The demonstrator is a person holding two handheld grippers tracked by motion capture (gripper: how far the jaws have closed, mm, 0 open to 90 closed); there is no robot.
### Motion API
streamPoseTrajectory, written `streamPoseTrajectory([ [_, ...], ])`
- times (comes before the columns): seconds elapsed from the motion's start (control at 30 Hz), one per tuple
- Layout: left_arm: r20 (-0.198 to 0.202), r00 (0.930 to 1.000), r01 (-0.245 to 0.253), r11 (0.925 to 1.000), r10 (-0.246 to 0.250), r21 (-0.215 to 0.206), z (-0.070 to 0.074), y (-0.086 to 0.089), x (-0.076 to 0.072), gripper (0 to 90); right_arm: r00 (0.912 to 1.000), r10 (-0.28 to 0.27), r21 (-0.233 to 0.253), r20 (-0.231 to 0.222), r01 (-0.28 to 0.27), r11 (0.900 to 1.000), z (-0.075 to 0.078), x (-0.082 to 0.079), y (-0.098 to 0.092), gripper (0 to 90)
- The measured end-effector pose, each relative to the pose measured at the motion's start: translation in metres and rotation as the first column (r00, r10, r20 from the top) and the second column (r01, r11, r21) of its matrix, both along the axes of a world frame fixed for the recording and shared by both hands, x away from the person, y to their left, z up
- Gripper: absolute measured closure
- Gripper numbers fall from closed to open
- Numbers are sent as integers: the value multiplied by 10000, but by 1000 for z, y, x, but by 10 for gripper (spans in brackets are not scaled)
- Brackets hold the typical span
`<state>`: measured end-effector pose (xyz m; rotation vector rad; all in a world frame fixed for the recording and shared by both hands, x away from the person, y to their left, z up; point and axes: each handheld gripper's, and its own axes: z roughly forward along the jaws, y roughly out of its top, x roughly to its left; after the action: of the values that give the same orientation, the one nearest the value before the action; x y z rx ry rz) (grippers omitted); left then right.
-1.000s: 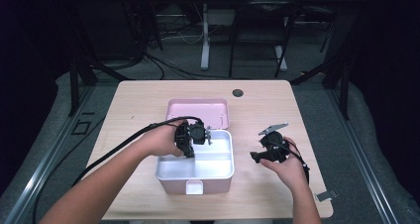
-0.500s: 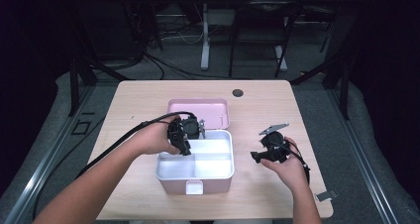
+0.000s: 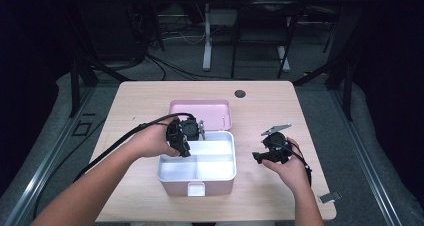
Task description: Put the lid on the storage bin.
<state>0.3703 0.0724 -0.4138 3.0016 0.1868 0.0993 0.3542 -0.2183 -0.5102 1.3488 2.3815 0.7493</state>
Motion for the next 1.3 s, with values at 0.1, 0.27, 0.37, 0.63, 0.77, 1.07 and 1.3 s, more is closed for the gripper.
streamPoseTrajectory([
  [0.1,-34,10000,-76,10000,76,-16,-1,0,-1,757,10000,-49,79,18,48,10000,0,1,1,334],
  [0.27,-44,9997,-244,9996,243,-135,-3,1,-1,785,10000,34,602,48,-37,9982,2,5,2,339],
  [0.37,-105,9994,-337,9994,336,-94,-7,2,-1,805,9994,-221,886,269,196,9959,5,9,2,355],
  [0.63,-191,9995,-244,9997,243,-56,-14,-3,-1,829,9998,-172,1451,-78,182,9893,10,26,8,402],
  [0.77,-179,9997,-183,9998,182,-65,-19,-7,-2,848,9995,-300,1592,-82,310,9868,19,36,10,406],
  [1.07,-128,9999,-31,10000,32,41,-23,-11,-2,855,9984,-565,1342,-6,561,9894,37,54,18,449],
  [1.3,-65,9999,98,9998,-97,174,-26,-13,-3,858,9976,-676,1194,-148,689,9905,41,67,26,435],
])
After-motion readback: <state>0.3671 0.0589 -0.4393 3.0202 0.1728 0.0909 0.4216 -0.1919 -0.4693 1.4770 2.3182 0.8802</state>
